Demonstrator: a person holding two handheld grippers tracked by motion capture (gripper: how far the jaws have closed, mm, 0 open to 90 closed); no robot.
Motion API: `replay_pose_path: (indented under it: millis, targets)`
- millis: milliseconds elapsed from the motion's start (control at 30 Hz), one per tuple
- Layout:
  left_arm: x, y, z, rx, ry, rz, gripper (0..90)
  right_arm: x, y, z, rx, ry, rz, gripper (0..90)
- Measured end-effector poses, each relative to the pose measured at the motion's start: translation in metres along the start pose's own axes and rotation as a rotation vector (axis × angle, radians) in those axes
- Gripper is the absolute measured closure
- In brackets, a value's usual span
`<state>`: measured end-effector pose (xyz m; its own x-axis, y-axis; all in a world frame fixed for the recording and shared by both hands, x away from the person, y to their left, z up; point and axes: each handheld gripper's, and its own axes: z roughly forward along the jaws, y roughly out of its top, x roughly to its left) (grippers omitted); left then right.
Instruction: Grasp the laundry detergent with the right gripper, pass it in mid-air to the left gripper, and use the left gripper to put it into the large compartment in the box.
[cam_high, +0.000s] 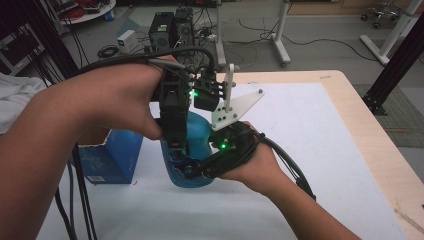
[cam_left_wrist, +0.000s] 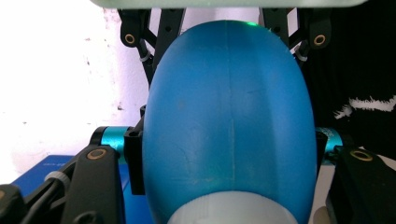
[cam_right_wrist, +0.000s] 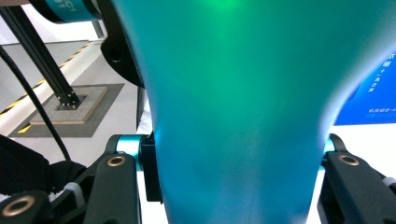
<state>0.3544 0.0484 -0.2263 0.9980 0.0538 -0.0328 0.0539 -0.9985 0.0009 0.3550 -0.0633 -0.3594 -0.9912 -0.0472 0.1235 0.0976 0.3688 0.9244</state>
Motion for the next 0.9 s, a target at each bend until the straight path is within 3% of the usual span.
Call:
replay_pose_path:
  millis: [367,433,467,633,700,900]
  targets:
    - [-0.003,0.0,-0.005,0.003,-0.005,-0.013,39.5,0.002,0.002,-0.001,-0.015,0.013,-0.031,43.0]
    - [-0.003,0.0,-0.006,-0.003,-0.012,-0.009,39.5,0.002,0.002,-0.002,-0.022,0.019,-0.034,39.3]
    - [-0.004,-0.001,-0.007,-0.009,-0.012,-0.009,39.5,0.001,0.003,-0.006,-0.016,0.028,-0.01,31.4]
    - [-0.002,-0.008,-0.012,-0.021,-0.004,-0.03,39.4,-0.003,-0.002,-0.021,0.005,0.006,0.036,12.2]
    - [-0.001,-0.011,-0.014,-0.013,-0.002,-0.035,39.4,-0.005,-0.004,-0.029,0.019,-0.023,0.046,12.3]
    - [0.002,-0.017,-0.017,-0.003,0.0,-0.058,39.4,-0.006,-0.004,-0.048,0.026,-0.041,0.037,12.2]
